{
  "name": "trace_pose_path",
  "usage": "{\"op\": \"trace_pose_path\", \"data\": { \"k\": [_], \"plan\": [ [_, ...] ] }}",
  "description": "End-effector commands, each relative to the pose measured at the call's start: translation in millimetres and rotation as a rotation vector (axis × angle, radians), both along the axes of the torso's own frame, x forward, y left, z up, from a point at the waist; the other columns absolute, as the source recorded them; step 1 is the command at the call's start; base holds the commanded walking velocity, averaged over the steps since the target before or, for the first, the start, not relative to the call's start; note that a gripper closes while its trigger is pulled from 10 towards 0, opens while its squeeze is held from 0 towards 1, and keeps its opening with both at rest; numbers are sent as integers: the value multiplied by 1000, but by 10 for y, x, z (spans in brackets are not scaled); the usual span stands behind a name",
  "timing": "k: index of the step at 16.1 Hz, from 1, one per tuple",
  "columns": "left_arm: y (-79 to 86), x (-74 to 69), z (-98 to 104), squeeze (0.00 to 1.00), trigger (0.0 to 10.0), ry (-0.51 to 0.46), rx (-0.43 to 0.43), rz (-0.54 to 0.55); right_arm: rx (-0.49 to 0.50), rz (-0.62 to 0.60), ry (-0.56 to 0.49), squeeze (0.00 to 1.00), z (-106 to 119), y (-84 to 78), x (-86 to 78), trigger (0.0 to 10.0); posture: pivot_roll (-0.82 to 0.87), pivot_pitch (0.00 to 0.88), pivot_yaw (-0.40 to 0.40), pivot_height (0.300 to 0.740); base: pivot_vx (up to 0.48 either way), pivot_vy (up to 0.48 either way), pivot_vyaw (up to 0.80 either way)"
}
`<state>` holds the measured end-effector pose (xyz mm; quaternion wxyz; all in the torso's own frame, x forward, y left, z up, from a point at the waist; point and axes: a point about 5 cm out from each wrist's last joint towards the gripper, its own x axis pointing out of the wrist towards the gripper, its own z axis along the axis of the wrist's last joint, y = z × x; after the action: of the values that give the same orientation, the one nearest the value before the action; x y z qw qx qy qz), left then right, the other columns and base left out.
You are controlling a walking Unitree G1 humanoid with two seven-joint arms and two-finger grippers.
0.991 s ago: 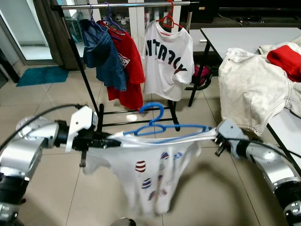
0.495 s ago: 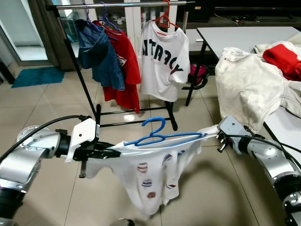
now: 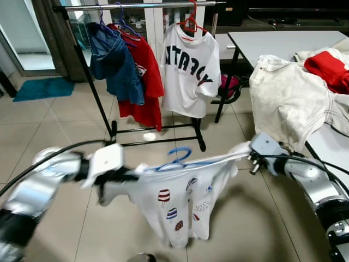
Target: Hang hanger
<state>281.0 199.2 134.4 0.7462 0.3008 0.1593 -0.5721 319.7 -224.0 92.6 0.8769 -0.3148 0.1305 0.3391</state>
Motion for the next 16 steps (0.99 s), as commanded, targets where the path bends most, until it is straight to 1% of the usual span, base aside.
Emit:
{"op": "trace_pose_path", "data": {
  "k": [1,2,3,4,5,6,8,10,11,12,14,15,16],
  "plan": [
    [-44,82,34,0,0,-45,16,3,-36,79,0,0,52,65,-19,0,-164,0,36,740,0,0,0],
    [-95,129,31,0,0,-60,13,2,-54,128,21,0,54,114,-49,0,-169,0,38,740,0,0,0],
    [-125,150,32,0,0,-66,8,0,-63,150,29,0,56,133,-63,0,-170,0,38,740,0,0,0],
    [-217,185,37,0,0,-72,-7,-16,-80,182,50,0,59,166,-87,0,-174,0,38,740,0,0,0],
    [-294,203,11,0,0,-65,-7,-31,-97,211,73,0,57,189,-116,0,-179,0,40,740,0,0,0],
    [-330,211,-35,0,0,-57,12,-35,-111,221,87,0,57,193,-132,0,-182,0,41,740,0,0,0],
    [-350,237,-101,0,0,-58,46,-25,-132,210,110,0,60,175,-154,0,-187,0,43,740,0,0,0],
    [-382,254,-153,0,0,-44,68,8,-159,163,125,0,49,124,-149,0,-191,0,45,740,0,0,0],
    [-387,244,-182,0,0,-30,84,8,-166,142,132,0,46,106,-142,0,-191,0,45,740,0,0,0],
    [-395,221,-269,0,0,6,109,34,-191,109,133,0,56,68,-121,0,-193,0,45,740,0,0,0],
    [-409,238,-298,0,0,-6,111,63,-193,105,133,0,83,75,-113,0,-194,0,43,740,0,0,0],
    [-448,248,-296,0,0,-25,90,74,-193,107,134,0,92,94,-116,0,-193,0,40,740,0,0,0],
    [-519,262,-284,0,0,-43,49,88,-194,109,138,0,85,125,-121,0,-192,0,37,740,0,0,0]
  ]
}}
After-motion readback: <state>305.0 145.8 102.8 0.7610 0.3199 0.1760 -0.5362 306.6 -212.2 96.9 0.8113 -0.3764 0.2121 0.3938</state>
